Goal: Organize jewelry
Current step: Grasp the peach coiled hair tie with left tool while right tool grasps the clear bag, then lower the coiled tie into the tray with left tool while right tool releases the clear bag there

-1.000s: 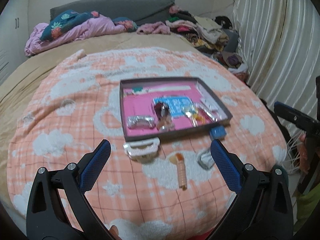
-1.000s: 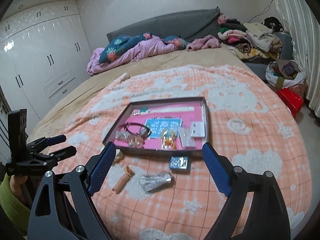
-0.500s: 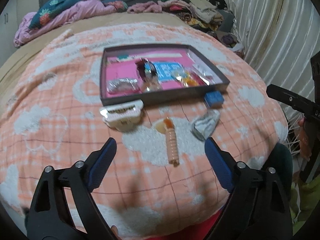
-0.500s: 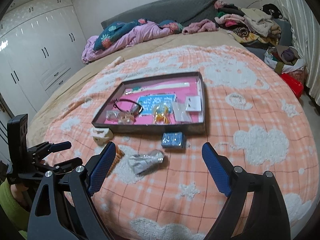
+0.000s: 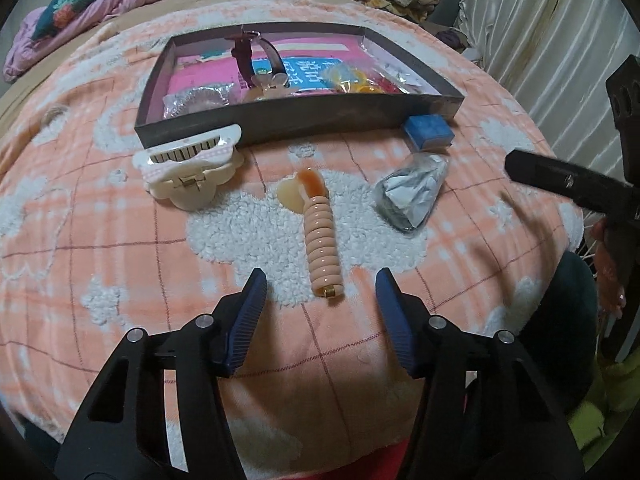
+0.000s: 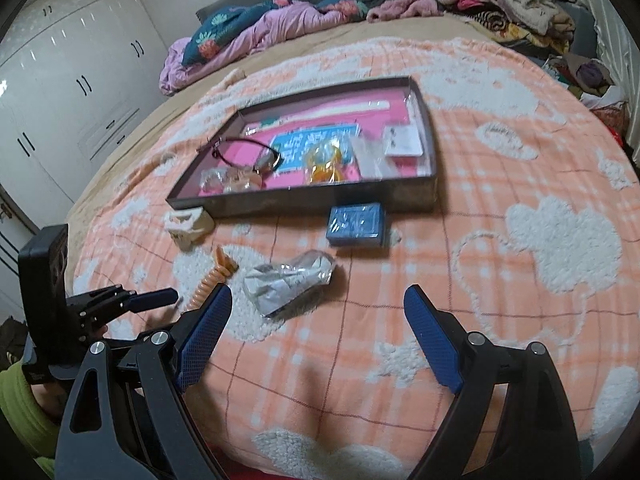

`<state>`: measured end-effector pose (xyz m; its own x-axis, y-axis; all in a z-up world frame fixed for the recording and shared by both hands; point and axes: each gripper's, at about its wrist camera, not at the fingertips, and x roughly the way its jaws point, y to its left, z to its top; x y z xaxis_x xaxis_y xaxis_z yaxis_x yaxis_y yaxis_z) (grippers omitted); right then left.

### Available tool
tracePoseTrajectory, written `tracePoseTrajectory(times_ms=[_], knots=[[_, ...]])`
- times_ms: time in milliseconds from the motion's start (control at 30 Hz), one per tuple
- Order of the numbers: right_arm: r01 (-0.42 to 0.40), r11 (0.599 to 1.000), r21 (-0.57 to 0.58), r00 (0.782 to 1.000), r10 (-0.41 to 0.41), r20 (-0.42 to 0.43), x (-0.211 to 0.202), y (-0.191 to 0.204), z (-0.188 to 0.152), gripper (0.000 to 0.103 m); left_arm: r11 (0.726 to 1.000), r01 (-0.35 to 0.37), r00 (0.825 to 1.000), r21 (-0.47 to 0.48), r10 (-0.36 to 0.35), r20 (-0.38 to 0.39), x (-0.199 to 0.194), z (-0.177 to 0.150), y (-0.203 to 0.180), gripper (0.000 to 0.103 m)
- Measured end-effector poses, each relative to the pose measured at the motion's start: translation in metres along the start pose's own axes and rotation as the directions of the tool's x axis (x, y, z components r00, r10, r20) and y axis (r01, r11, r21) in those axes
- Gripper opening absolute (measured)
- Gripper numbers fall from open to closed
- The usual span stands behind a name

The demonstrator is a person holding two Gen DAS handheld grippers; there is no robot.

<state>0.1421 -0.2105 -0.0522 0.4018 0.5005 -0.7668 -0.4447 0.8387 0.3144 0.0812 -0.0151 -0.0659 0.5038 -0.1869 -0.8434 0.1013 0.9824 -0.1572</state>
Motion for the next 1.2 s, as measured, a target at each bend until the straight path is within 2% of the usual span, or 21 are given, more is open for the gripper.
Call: tracePoseTrajectory(times_ms=[133, 267, 300, 400, 700, 833, 867, 900, 967, 1200], knots=[[-0.02, 1.0, 0.004, 0.999, 0.02, -0.041, 0.018, 0.004, -0.002, 0.087, 1.0, -0.004, 1.0, 0.008, 0.004, 0.002, 0.008, 0.004, 0.0, 0.039], [-0.038, 0.999, 0.011, 0.997, 0.039, -0.073, 0.033, 0.008, -0.001, 0.087, 1.0, -0.004, 1.0, 0.024, 0.004, -0.003, 0.019, 0.007, -0.001, 0.037], [-0.039, 0.999, 0.014, 0.996, 0.04, -0.081, 0.036, 0.009, -0.001, 0.087, 1.0, -0.006, 1.0, 0.028, 0.006, -0.003, 0.021, 0.008, -0.002, 0.033], [-0.041, 0.999, 0.02, 0.994, 0.042, -0.101, 0.047, 0.011, 0.0, 0.087, 0.999, -0.013, 1.0, 0.044, 0.013, 0.002, 0.022, 0.008, -0.001, 0.011], [-0.022, 0.999, 0.04, 0.991, 0.027, -0.131, 0.069, 0.015, 0.006, 0.087, 0.999, -0.019, 0.999, 0.051, 0.017, 0.04, 0.003, 0.005, 0.01, 0.01], [0.025, 1.0, 0.008, 0.992, -0.024, -0.127, 0.081, 0.027, 0.008, 0.088, 1.0, -0.018, 0.998, 0.016, 0.017, 0.068, -0.012, 0.008, 0.023, 0.01], [0.047, 0.999, -0.008, 0.991, -0.048, -0.122, 0.083, 0.03, 0.007, 0.083, 1.0, -0.015, 0.997, 0.009, 0.014, 0.075, -0.015, 0.009, 0.026, 0.01], [0.078, 0.997, -0.027, 0.99, -0.081, -0.115, 0.085, 0.032, 0.006, 0.072, 1.0, -0.014, 0.997, 0.004, 0.014, 0.081, -0.017, 0.011, 0.027, 0.01], [0.117, 0.99, -0.073, 0.987, -0.124, -0.098, 0.085, 0.036, 0.003, 0.071, 1.0, -0.014, 0.995, -0.005, 0.014, 0.096, -0.024, 0.014, 0.031, 0.01], [0.064, 0.996, -0.063, 0.994, -0.07, -0.086, 0.065, 0.029, 0.002, 0.069, 1.0, -0.015, 0.99, -0.001, 0.015, 0.139, -0.039, 0.029, 0.035, 0.01]])
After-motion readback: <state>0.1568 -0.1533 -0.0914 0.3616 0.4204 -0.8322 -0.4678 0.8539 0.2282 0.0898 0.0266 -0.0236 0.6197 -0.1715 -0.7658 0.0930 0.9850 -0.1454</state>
